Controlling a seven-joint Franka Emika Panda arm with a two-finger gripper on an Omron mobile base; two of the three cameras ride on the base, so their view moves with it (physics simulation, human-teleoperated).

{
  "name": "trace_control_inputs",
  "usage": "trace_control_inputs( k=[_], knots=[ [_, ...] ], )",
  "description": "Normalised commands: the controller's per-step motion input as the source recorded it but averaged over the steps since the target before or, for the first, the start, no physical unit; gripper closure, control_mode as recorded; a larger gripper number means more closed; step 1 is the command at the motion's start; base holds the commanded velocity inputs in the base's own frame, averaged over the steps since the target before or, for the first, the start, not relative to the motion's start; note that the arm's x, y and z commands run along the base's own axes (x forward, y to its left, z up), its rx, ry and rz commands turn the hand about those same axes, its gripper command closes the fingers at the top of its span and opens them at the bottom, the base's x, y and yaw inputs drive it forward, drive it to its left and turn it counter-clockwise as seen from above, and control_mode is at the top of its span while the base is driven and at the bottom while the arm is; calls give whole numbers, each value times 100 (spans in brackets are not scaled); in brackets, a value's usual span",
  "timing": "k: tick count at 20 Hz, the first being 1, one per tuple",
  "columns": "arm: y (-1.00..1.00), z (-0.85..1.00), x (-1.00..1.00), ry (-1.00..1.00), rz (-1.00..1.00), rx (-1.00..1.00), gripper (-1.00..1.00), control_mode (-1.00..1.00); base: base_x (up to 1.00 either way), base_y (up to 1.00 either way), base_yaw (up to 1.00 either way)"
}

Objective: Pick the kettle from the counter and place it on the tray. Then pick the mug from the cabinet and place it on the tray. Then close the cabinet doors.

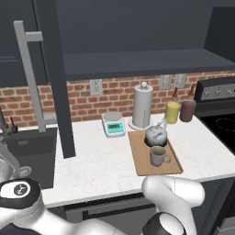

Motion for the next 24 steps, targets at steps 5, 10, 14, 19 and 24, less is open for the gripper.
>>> trace_control_inputs(
  k=[5,10,14,19,24],
  knots=[
    [-23,27,48,-9,-15,2,100,-100,0,0,0],
    [-40,23,67,-8,-16,1,100,-100,0,0,0],
    [-82,29,53,-13,-18,0,100,-100,0,0,0],
    [-90,44,38,-24,-19,3,100,-100,0,0,0],
    [-93,54,38,-28,-18,7,100,-100,0,0,0]
  ],
)
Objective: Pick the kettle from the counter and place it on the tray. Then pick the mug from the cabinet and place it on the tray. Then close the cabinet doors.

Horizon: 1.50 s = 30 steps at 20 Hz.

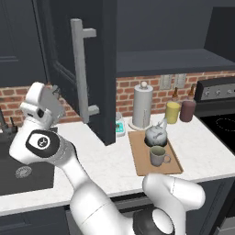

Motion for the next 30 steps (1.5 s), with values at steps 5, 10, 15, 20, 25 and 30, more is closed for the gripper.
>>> trace_control_inputs(
  k=[5,10,15,20,25,30],
  knots=[
    [-97,58,43,-25,-16,7,100,-100,0,0,0],
    [-80,36,52,-12,-14,4,100,-100,0,0,0],
    [-33,2,64,8,-2,0,100,-100,0,0,0],
    [-27,51,21,16,16,0,100,-100,0,0,0],
    [-46,37,28,16,27,0,100,-100,0,0,0],
    [-73,19,68,20,26,0,100,-100,0,0,0]
  ],
)
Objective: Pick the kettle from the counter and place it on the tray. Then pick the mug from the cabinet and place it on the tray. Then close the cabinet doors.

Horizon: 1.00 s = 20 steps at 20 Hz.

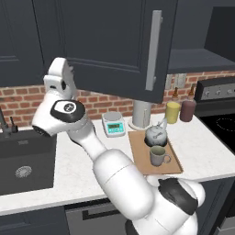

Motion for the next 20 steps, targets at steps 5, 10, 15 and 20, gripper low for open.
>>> trace_control_inputs(
  k=[5,10,15,20],
  knots=[
    [-86,17,80,23,24,0,100,-100,0,0,0],
    [-72,11,81,23,25,0,100,-100,0,0,0],
    [-51,1,94,21,22,0,100,-100,0,0,0],
    [-15,-14,100,13,8,0,100,-100,0,0,0]
  ],
)
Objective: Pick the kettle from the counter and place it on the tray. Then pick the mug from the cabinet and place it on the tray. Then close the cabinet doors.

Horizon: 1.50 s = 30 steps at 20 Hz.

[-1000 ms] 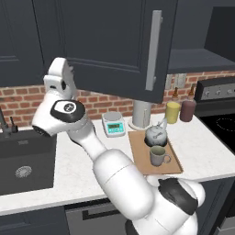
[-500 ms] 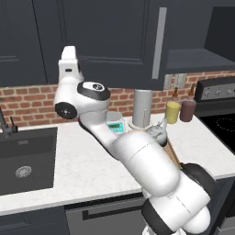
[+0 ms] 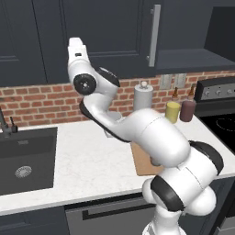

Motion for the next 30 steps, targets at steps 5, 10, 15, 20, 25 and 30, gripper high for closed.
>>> trace_control_inputs(
  k=[5,10,15,20,25,30],
  knots=[
    [-28,-28,100,10,3,0,100,-100,0,0,0],
    [-31,-49,100,6,5,0,100,-100,0,0,0],
    [-75,-77,56,0,1,0,100,-100,0,0,0],
    [-100,-45,-44,0,1,0,100,-100,0,0,0],
    [-94,-4,-100,-3,0,11,100,-100,0,0,0],
    [-69,0,-100,-9,-3,23,100,-100,0,0,0]
  ],
)
